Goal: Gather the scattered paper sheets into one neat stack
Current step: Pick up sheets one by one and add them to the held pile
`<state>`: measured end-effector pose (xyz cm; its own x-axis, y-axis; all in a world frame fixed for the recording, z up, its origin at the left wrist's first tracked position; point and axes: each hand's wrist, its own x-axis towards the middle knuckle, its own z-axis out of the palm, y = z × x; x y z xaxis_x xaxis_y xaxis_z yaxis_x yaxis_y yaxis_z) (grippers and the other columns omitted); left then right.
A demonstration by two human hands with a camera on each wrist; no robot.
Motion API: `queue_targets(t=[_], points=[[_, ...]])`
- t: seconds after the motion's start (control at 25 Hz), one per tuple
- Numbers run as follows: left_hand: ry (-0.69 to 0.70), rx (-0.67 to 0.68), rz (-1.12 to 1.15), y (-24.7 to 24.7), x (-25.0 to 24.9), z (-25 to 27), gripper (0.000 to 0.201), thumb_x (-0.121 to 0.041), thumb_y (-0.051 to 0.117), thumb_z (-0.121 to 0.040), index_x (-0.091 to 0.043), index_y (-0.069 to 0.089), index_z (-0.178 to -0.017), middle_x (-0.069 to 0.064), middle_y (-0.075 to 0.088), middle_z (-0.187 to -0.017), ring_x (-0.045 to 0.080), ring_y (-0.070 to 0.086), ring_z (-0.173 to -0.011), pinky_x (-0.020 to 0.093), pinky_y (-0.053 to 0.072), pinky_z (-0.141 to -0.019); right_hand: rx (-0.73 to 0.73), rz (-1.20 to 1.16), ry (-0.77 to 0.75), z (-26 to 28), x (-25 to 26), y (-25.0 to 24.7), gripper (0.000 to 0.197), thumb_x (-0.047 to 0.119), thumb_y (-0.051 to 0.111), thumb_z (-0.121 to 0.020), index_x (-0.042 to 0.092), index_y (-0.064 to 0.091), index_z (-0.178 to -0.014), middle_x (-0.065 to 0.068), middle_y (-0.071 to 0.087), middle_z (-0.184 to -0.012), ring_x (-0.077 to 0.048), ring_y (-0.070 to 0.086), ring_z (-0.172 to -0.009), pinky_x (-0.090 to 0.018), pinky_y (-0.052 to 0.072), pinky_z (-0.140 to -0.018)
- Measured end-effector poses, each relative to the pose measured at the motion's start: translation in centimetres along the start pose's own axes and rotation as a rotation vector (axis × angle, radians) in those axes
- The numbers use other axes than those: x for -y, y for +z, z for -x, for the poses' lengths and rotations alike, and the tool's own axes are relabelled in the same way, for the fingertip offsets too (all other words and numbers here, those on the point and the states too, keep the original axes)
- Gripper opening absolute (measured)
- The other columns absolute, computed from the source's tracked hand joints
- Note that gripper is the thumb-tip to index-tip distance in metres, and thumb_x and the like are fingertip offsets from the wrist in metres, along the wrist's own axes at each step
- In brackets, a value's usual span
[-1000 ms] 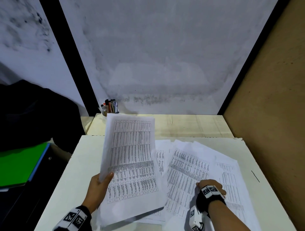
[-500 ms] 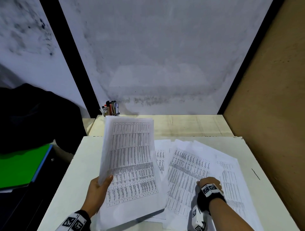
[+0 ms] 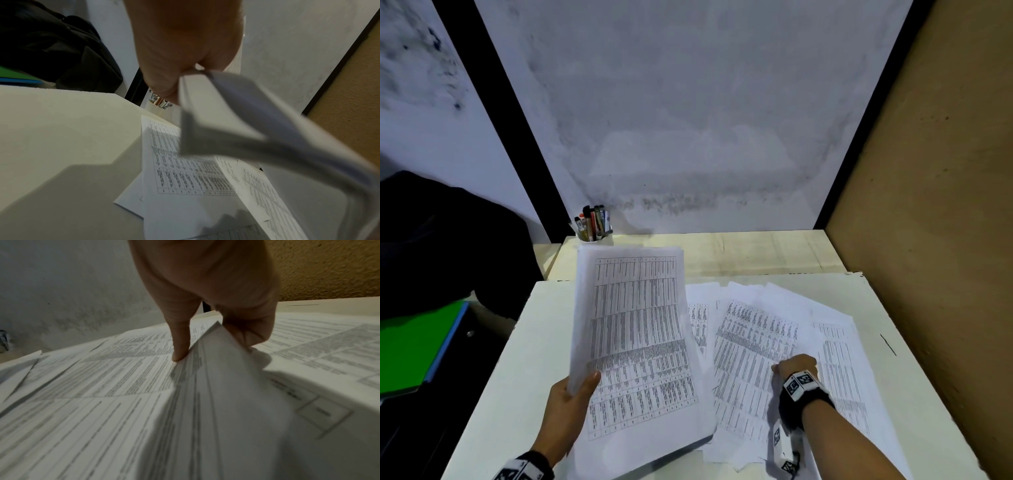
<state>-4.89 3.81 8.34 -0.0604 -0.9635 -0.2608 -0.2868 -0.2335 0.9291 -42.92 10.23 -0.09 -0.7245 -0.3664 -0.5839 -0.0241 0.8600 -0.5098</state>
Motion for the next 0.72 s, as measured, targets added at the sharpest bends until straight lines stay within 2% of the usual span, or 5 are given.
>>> queue_targets(t=[0.12,0.24,0.32,0.56,0.72], points=[[0.011,-0.002,-0.024,-0.3,0.8,-0.2,0.032,-0.026,0.058,-0.088,0.004,0.063,-0.080,0.013,0.060,-0.071,0.023,0.054,-0.069,0.036,0.042,-0.067,0.019,0.114,-0.024,0.8,0.2,-0.1,0.029,0.025,0.070,-0.079,0.005,0.056,-0.064,-0.011,0.066,-0.068,-0.028,0.059,-0.074,-0.032,0.047,-0.071],[0.020,-0.021,-0.009,-0.5,1.1,-0.3,0.028,-0.023,0.057,-0.089,0.003,0.063,-0.079,0.015,0.062,-0.073,0.024,0.056,-0.070,0.036,0.044,-0.068,-0.051,0.278,-0.033,2.2,0.9,0.5,0.037,0.025,0.062,-0.084,0.003,0.058,-0.113,-0.020,0.052,-0.125,-0.035,0.051,-0.115,-0.037,0.044,-0.093],[0.017,-0.016,-0.006,-0.6,1.1,-0.2,0.030,-0.028,0.058,-0.087,0.000,0.062,-0.077,0.015,0.063,-0.073,0.025,0.057,-0.070,0.037,0.045,-0.068,-0.068,0.291,-0.032,3.4,1.4,1.2,0.049,0.019,0.058,-0.087,0.004,0.042,-0.131,-0.020,0.037,-0.136,-0.034,0.044,-0.122,-0.037,0.040,-0.099],[0.008,-0.031,0.035,0.0,1.0,0.4,0.022,-0.016,0.056,-0.089,0.002,0.065,-0.080,0.016,0.068,-0.073,0.029,0.062,-0.070,0.036,0.048,-0.066,-0.023,0.146,-0.112,5.0,0.8,2.9,0.049,0.012,0.059,-0.085,-0.003,0.041,-0.128,-0.021,0.051,-0.128,-0.035,0.052,-0.116,-0.037,0.043,-0.094],[-0.001,-0.043,0.026,-0.7,1.0,0.2,0.024,-0.017,0.056,-0.089,0.004,0.064,-0.081,0.022,0.069,-0.077,0.031,0.063,-0.074,0.038,0.047,-0.068,-0.063,0.022,-0.160,6.0,1.7,1.0,0.031,0.003,0.053,-0.088,-0.006,0.055,-0.118,-0.025,0.064,-0.113,-0.030,0.060,-0.083,-0.030,0.048,-0.070]])
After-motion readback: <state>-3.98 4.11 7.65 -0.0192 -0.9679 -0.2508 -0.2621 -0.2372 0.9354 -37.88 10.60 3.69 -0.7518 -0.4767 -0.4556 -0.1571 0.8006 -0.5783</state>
